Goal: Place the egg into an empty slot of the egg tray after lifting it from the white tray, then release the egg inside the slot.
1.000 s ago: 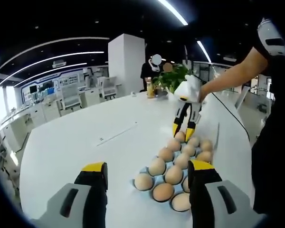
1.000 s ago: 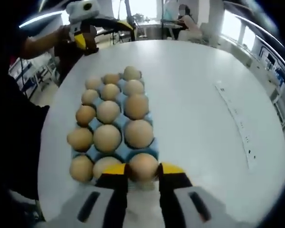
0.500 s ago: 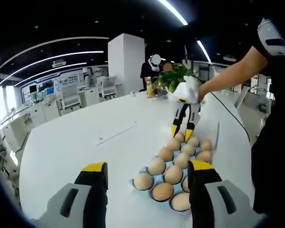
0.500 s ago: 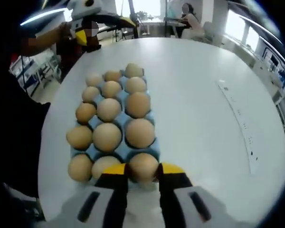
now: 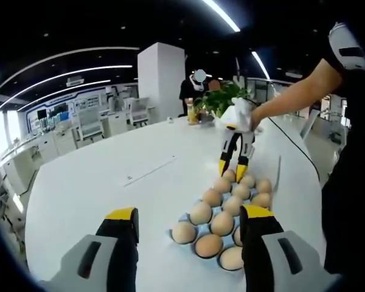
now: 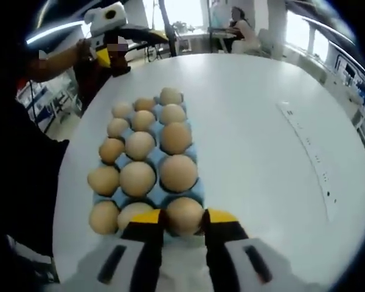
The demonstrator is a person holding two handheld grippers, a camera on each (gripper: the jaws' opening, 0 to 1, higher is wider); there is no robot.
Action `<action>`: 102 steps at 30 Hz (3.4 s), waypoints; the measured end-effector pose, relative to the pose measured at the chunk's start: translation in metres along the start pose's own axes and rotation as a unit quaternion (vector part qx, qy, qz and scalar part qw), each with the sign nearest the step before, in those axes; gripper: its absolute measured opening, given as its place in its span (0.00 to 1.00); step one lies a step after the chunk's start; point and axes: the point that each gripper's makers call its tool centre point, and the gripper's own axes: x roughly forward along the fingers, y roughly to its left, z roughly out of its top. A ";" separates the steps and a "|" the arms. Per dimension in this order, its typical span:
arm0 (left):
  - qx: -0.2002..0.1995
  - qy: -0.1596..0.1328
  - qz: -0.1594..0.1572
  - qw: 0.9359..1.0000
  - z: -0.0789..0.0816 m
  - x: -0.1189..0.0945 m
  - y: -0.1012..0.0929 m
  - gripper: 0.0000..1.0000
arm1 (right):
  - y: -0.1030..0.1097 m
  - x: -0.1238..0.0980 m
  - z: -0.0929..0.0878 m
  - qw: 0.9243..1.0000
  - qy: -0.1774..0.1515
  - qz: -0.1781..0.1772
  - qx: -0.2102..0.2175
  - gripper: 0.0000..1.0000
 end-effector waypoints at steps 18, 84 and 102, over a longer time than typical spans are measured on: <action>0.003 0.000 -0.003 1.000 0.002 0.003 -0.001 0.68 | -0.008 -0.011 0.003 0.995 -0.073 -0.009 0.061 0.54; 0.047 -0.061 -0.076 0.994 0.028 -0.034 -0.121 0.70 | 0.143 -0.096 0.053 0.938 -0.335 -0.093 -0.019 0.99; 0.044 -0.106 -0.138 0.984 0.033 -0.069 -0.176 0.71 | 0.216 -0.111 0.054 0.923 -0.365 -0.111 -0.040 0.97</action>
